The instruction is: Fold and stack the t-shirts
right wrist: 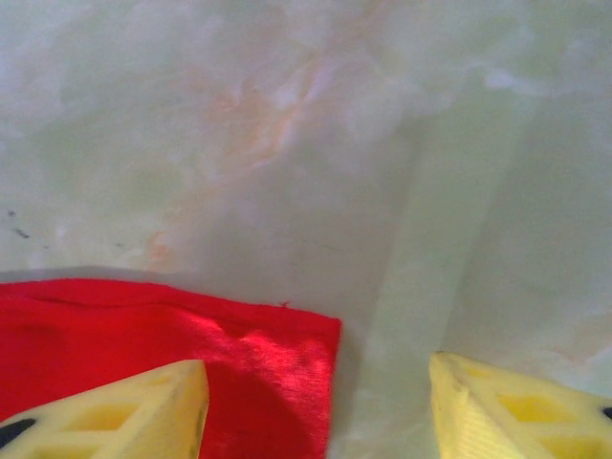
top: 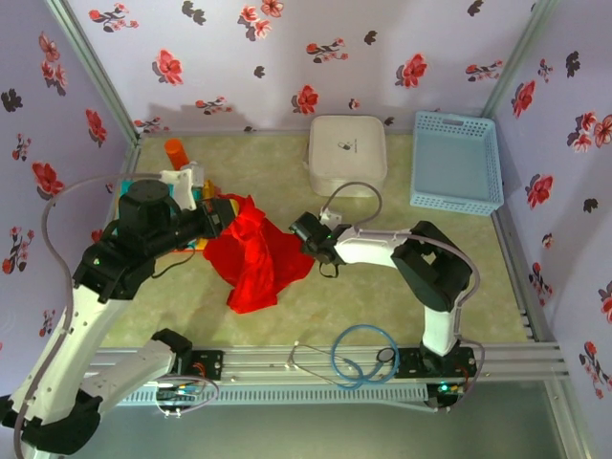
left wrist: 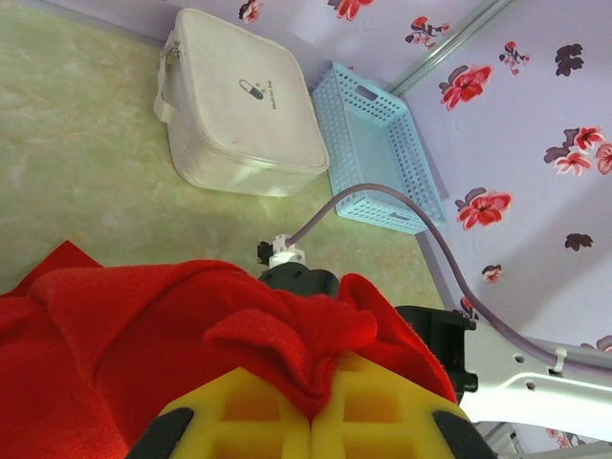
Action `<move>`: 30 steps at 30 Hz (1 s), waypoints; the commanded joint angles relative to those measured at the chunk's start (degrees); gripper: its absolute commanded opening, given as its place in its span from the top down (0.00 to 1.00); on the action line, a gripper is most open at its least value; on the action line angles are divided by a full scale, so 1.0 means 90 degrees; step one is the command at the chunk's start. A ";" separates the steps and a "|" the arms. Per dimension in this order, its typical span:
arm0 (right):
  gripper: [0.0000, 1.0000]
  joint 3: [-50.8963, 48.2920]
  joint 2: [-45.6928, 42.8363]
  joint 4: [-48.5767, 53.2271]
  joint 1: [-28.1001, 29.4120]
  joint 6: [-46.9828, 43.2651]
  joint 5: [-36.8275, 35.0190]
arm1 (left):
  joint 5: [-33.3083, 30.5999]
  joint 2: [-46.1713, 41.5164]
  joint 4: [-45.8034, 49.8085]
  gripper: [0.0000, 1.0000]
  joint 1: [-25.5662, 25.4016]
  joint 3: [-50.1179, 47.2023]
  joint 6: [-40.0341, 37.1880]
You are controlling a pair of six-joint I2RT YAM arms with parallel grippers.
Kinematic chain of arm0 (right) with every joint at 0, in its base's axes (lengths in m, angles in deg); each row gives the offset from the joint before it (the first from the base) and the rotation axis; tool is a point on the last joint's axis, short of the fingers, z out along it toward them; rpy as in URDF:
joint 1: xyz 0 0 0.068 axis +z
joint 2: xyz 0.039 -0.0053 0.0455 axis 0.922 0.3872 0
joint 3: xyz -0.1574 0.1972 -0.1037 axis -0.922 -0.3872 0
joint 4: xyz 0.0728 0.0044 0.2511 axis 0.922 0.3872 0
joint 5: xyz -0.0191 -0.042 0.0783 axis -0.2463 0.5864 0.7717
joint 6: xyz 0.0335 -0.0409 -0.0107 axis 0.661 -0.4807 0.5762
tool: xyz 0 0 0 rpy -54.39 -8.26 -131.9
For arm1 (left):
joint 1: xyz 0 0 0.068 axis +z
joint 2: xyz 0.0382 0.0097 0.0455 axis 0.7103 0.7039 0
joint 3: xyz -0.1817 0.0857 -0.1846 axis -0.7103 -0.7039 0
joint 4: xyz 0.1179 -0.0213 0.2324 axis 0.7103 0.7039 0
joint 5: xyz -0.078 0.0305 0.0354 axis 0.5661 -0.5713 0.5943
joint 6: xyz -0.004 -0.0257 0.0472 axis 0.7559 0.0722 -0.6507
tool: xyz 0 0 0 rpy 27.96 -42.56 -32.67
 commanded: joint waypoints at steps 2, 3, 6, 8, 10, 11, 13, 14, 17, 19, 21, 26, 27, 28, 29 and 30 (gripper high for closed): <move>0.42 0.0493 0.0385 -0.0391 0.0412 0.0014 0.0790 | 0.0105 -0.0286 0.0050 1.00 0.0052 -0.0089 -0.0130; 0.43 0.0597 0.0428 -0.0244 0.0440 -0.0002 0.0755 | 0.0100 -0.0308 0.0082 1.00 0.0056 -0.0089 -0.0129; 0.53 0.0707 0.0569 -0.0154 0.0516 -0.0056 0.0733 | 0.0064 -0.0401 0.0144 1.00 0.0057 -0.0163 -0.0171; 0.62 0.0702 0.0633 -0.0094 0.0508 -0.0028 0.0749 | 0.0011 -0.0465 0.0156 1.00 0.0057 -0.0223 -0.0117; 0.78 0.0685 0.0603 0.0021 0.0516 -0.0016 0.0654 | 0.0031 -0.0501 0.0156 1.00 0.0057 -0.0236 -0.0079; 0.85 0.0660 0.0558 0.0117 0.0515 -0.0026 0.0548 | 0.0027 -0.0519 0.0182 1.00 0.0056 -0.0236 -0.0105; 0.97 0.0671 0.0391 0.0523 0.0490 -0.0019 0.0196 | 0.0002 -0.0519 0.0272 1.00 0.0066 -0.0200 -0.0185; 1.00 0.0683 0.0273 0.0779 0.0475 -0.0052 0.0057 | -0.0001 -0.0501 0.0317 1.00 0.0066 -0.0169 -0.0211; 1.00 0.0481 -0.0318 0.1267 0.0344 -0.0181 -0.0641 | 0.0011 -0.0514 0.0403 1.00 0.0066 -0.0105 -0.0273; 1.00 0.0204 -0.0798 0.1376 0.0174 -0.0232 -0.0772 | -0.0001 -0.0497 0.0589 1.00 0.0066 0.0023 -0.0436; 1.00 -0.0065 -0.1276 0.1494 -0.0042 -0.0303 -0.0772 | -0.0028 -0.0461 0.0787 1.00 0.0073 0.0198 -0.0630; 1.00 -0.0650 -0.2531 0.1931 -0.0508 -0.0454 -0.1064 | -0.0447 -0.0478 0.1074 1.00 0.0094 0.0430 -0.1064; 1.00 -0.0739 -0.2760 0.1995 -0.0610 -0.0466 -0.1069 | -0.0555 -0.0512 0.1086 1.00 0.0096 0.0397 -0.1092; 1.00 -0.0856 -0.2997 0.2054 -0.0723 -0.0483 -0.1071 | -0.0654 -0.0540 0.1086 1.00 0.0103 0.0346 -0.1141; 1.00 -0.0969 -0.3245 0.2118 -0.0855 -0.0499 -0.1053 | -0.0706 -0.0545 0.1077 1.00 0.0120 0.0286 -0.1178; 1.00 -0.1061 -0.3447 0.2158 -0.0958 -0.0528 -0.1068 | -0.0752 -0.0526 0.1084 1.00 0.0134 0.0246 -0.1186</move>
